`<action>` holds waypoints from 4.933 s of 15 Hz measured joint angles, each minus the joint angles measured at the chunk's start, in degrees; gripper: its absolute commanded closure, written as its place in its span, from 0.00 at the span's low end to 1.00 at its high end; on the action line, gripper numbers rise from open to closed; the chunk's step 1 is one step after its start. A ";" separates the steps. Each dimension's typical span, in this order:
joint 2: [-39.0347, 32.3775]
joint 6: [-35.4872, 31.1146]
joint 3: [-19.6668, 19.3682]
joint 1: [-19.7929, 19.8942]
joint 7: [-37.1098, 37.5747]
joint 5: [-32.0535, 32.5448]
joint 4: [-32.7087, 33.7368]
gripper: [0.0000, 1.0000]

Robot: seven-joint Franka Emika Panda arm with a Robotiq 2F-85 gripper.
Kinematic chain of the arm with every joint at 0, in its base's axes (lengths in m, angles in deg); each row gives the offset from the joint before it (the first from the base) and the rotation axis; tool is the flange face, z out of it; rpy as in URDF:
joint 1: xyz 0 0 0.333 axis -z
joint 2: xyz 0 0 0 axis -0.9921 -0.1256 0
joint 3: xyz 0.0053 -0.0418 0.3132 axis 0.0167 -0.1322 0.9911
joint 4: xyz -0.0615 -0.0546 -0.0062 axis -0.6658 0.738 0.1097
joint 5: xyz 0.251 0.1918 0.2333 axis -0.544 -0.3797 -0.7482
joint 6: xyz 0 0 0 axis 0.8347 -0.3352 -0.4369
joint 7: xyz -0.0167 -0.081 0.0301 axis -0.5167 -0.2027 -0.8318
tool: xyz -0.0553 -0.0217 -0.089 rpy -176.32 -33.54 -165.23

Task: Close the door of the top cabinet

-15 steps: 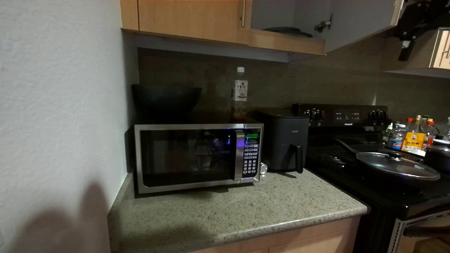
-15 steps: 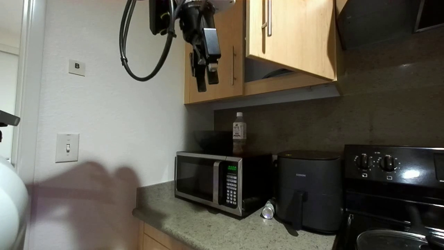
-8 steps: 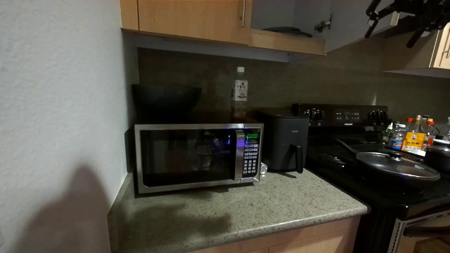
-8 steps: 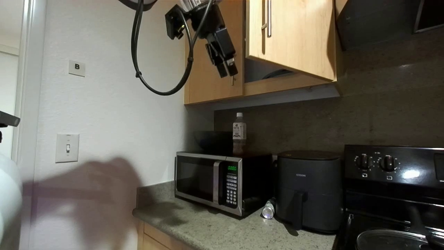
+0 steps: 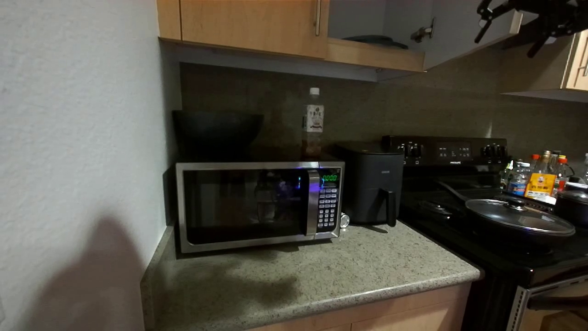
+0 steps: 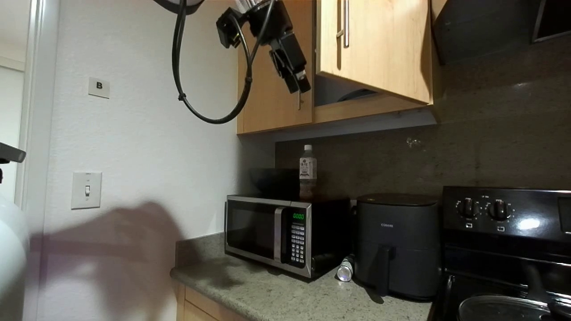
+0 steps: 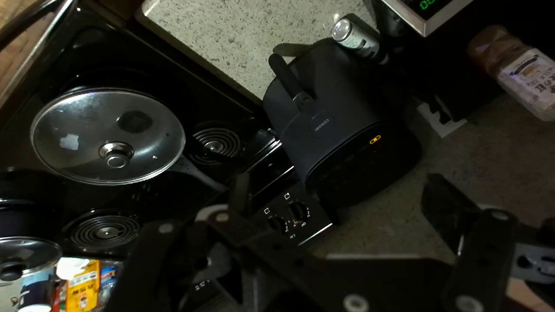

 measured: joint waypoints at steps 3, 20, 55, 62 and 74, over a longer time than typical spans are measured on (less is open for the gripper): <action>0.00 -1.11 -0.11 1.24 2.39 0.05 0.12 0.00; -1.03 -3.28 -4.12 -1.04 -2.30 0.00 1.03 0.41; -3.42 1.20 4.57 0.12 -3.13 2.65 8.23 0.00; -2.28 8.35 1.74 -6.87 -4.68 -2.46 7.95 0.00; 1.78 12.46 1.10 -7.34 -4.25 -3.36 6.03 0.00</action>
